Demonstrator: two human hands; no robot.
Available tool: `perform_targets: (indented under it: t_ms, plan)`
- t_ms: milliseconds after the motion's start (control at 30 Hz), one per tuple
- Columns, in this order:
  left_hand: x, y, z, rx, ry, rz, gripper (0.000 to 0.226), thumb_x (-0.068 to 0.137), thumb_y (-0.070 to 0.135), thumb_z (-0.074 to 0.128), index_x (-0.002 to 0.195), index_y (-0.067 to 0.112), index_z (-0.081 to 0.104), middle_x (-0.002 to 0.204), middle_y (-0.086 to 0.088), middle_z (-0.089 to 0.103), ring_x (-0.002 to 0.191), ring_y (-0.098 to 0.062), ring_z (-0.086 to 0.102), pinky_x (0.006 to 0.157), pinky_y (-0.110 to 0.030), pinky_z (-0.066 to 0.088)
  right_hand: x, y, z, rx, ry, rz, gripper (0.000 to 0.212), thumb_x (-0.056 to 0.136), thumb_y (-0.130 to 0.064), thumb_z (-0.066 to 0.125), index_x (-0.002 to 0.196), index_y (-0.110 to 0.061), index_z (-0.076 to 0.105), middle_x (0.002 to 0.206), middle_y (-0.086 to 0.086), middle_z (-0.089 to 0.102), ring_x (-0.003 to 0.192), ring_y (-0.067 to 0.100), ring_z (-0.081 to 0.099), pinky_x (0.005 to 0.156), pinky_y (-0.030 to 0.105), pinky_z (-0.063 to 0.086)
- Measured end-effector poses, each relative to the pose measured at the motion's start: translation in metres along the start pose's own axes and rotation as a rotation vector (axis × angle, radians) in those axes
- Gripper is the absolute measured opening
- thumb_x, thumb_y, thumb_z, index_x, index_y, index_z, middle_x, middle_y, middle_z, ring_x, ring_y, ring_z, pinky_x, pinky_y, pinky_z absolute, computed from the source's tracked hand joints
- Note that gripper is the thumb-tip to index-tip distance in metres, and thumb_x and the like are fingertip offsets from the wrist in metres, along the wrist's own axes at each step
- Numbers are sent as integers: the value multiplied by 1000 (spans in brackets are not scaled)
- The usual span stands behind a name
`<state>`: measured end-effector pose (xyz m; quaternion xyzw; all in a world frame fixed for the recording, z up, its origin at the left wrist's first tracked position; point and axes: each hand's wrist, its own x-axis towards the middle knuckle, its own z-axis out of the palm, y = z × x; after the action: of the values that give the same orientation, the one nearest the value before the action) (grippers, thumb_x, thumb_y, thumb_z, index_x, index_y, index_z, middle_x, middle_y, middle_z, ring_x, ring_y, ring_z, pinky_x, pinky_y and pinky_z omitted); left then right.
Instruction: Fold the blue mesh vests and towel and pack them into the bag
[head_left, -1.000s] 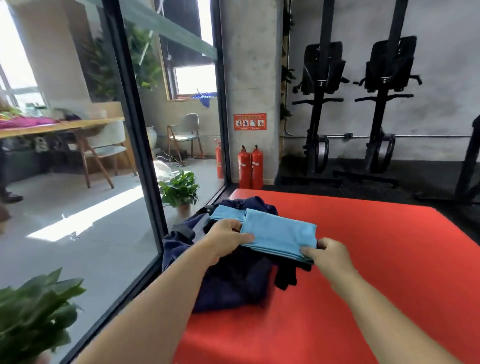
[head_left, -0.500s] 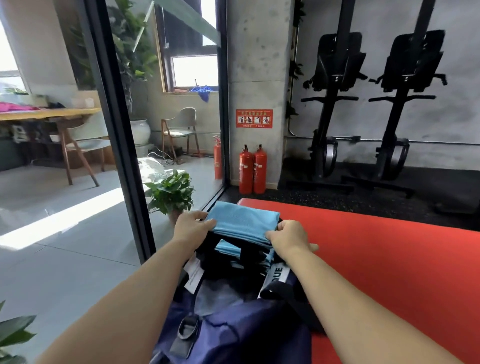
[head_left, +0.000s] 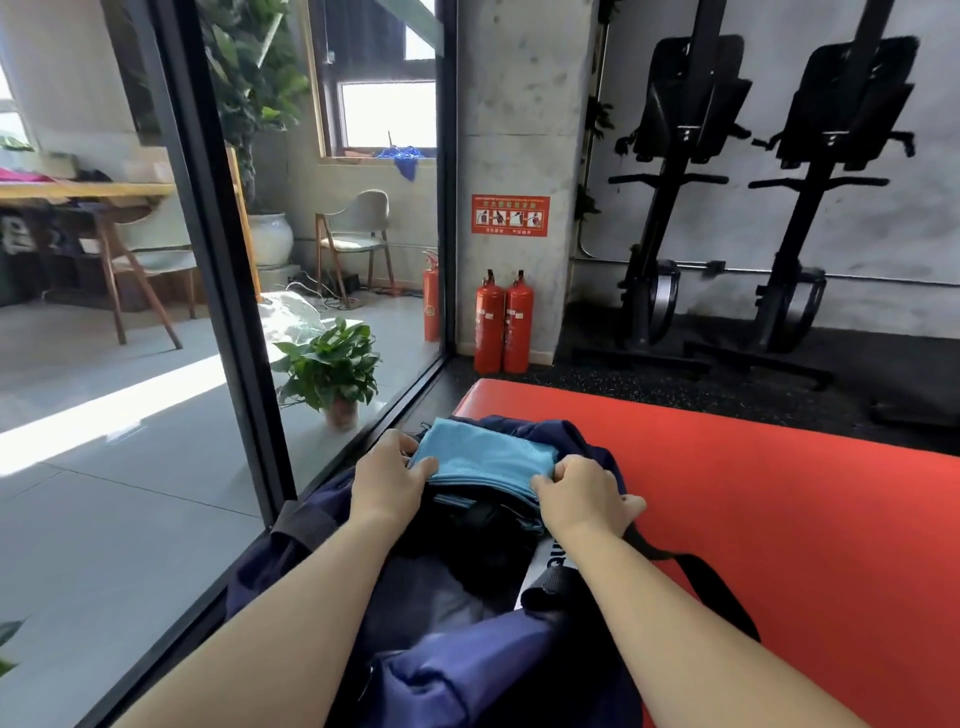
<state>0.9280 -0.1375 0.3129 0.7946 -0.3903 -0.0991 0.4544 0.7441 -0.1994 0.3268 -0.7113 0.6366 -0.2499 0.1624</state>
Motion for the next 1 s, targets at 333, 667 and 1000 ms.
perform_targets:
  t_ms: [333, 667, 1000]
  plan:
    - [-9, 11, 13, 835, -343, 382, 58, 105, 43, 13, 157, 20, 0, 165, 2, -7, 150, -15, -15, 120, -41, -13, -9, 5, 8, -544, -235, -745, 55, 102, -47, 21, 155, -33, 11, 164, 11, -1, 150, 24, -5, 117, 47, -10]
    - [-14, 9, 11, 839, -387, 305, 58, 104, 47, 7, 156, 28, -9, 163, 7, -16, 147, -12, -23, 117, -49, -18, -4, 8, 1, -662, -344, -648, 57, 104, -43, 22, 155, -35, -3, 163, 11, -8, 150, 25, -10, 112, 54, -20]
    - [-118, 93, 4, 756, -438, 501, 55, 104, 46, 8, 155, 34, -10, 163, 9, -14, 148, -12, -20, 113, -52, -22, -77, 105, -130, -776, -266, -440, 60, 104, -44, 21, 155, -30, -7, 163, 14, -8, 150, 25, -11, 115, 58, -13]
